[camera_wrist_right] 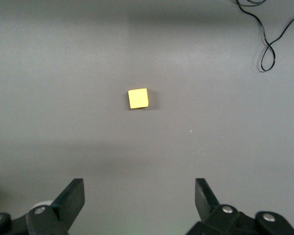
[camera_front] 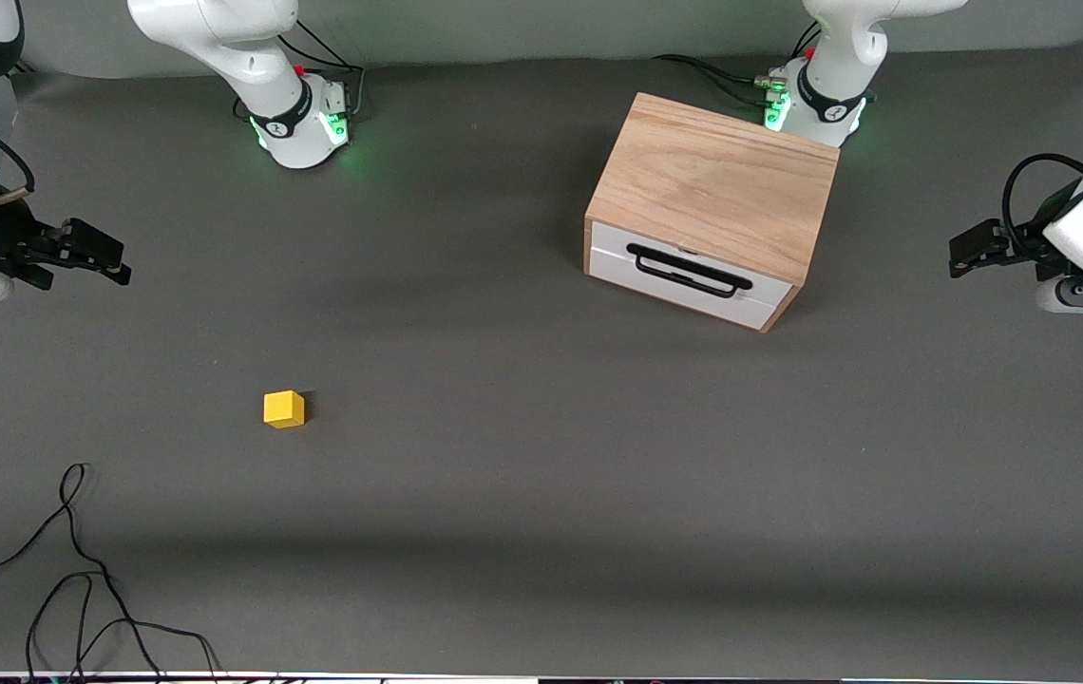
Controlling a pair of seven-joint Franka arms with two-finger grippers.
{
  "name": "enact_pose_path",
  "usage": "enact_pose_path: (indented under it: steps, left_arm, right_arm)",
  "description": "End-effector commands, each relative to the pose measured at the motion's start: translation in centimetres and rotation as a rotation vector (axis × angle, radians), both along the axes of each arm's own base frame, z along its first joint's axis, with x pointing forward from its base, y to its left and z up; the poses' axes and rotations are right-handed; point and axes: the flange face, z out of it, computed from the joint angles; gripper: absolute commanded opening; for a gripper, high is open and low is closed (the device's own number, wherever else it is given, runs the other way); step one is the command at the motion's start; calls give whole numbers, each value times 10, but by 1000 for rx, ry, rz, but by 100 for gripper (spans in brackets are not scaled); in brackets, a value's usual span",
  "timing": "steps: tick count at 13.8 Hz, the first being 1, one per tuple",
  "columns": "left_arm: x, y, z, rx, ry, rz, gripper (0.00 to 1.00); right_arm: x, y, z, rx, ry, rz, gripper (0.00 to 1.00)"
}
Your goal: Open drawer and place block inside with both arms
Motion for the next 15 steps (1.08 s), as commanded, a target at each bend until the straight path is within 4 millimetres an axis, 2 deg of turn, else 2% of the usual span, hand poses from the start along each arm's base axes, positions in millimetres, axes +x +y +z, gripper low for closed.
enact_pose_path:
  steps: [1,7,9,11,15]
  left_arm:
    - [-6,-1,4,1,-9,-23,100]
    - [-5,0,3,1,-13,-19,100]
    - [-6,-8,2,3,-6,-14,100]
    - [-9,-30,1,13,4,36,100]
    - [-23,-97,-1,52,17,219,100]
  right_arm:
    - [6,3,4,15,-9,3,100]
    - [9,-1,-2,15,-3,2,100]
    - [9,-1,-3,15,0,2,100]
    - [8,-2,-7,15,9,2,100]
    - [10,-2,-19,13,22,1,100]
